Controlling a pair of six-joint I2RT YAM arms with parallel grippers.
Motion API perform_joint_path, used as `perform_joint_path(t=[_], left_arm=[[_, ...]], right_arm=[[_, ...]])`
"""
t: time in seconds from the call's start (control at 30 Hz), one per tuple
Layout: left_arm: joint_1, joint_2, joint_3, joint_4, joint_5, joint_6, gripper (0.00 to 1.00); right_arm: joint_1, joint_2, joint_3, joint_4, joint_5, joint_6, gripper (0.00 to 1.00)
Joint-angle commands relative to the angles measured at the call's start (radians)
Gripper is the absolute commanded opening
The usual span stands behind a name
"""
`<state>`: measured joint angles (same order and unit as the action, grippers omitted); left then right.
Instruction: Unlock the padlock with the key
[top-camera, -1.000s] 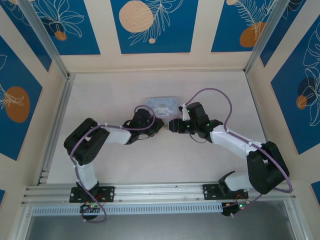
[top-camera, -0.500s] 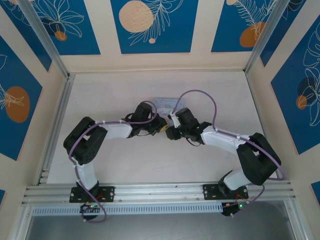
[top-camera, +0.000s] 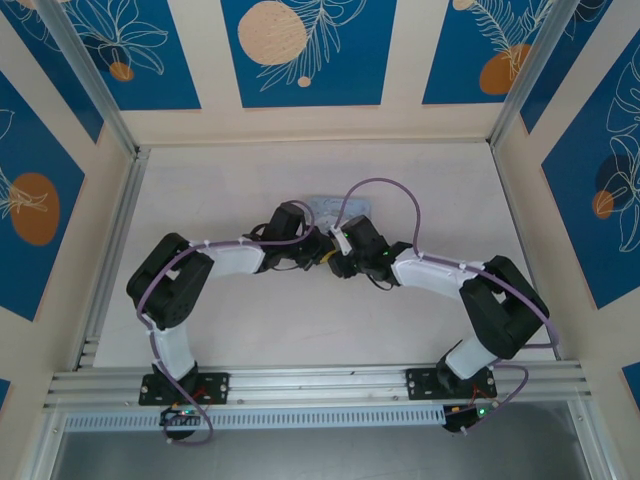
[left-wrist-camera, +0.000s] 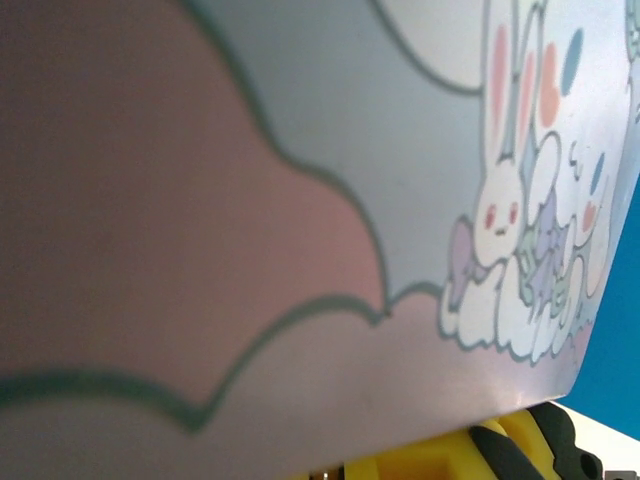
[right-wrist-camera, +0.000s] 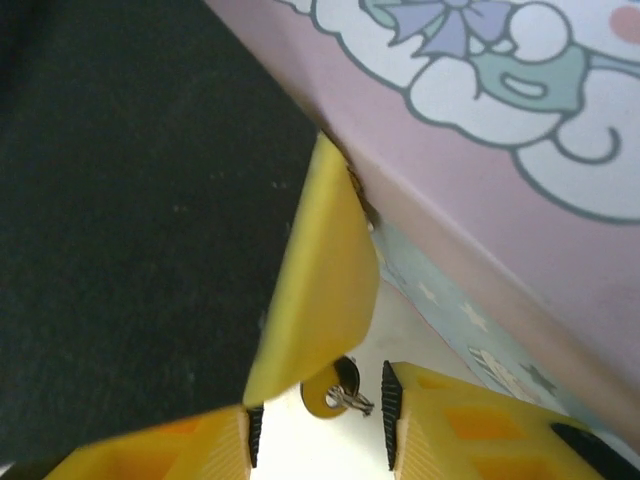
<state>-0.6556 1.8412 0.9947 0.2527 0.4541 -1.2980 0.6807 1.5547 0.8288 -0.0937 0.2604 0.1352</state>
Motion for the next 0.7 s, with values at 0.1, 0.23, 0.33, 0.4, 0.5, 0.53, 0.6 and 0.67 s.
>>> perform_joint_path(t=[0.1,0.23,0.33,0.4,0.5,0.53,0.6,0.67], left_arm=[[0.008,-0.007,0.027,-0.018,0.051,0.017,0.00],[0.007,-0.004,0.023,-0.016,0.050,0.017,0.00],[0.008,0.000,0.019,-0.015,0.050,0.018,0.00],[0.006,0.004,0.016,-0.013,0.048,0.018,0.00],[0.006,0.009,0.012,-0.007,0.046,0.018,0.00],[0.007,0.010,0.010,-0.006,0.046,0.016,0.00],[0.007,0.012,0.007,-0.003,0.045,0.018,0.00],[0.008,0.013,0.006,-0.004,0.044,0.019,0.00]], right_arm=[[0.005,0.041,0.053,0.028,0.028,-0.024,0.33],[0.002,0.051,0.066,0.027,0.026,-0.013,0.23],[-0.002,0.050,0.073,0.020,0.004,-0.005,0.14],[-0.003,0.045,0.075,0.018,-0.016,0.000,0.10],[-0.013,0.041,0.078,0.013,-0.058,0.010,0.03],[-0.017,0.041,0.076,0.013,-0.073,0.015,0.00],[-0.026,0.041,0.075,0.015,-0.104,0.024,0.00],[-0.037,0.039,0.072,0.019,-0.135,0.033,0.00]])
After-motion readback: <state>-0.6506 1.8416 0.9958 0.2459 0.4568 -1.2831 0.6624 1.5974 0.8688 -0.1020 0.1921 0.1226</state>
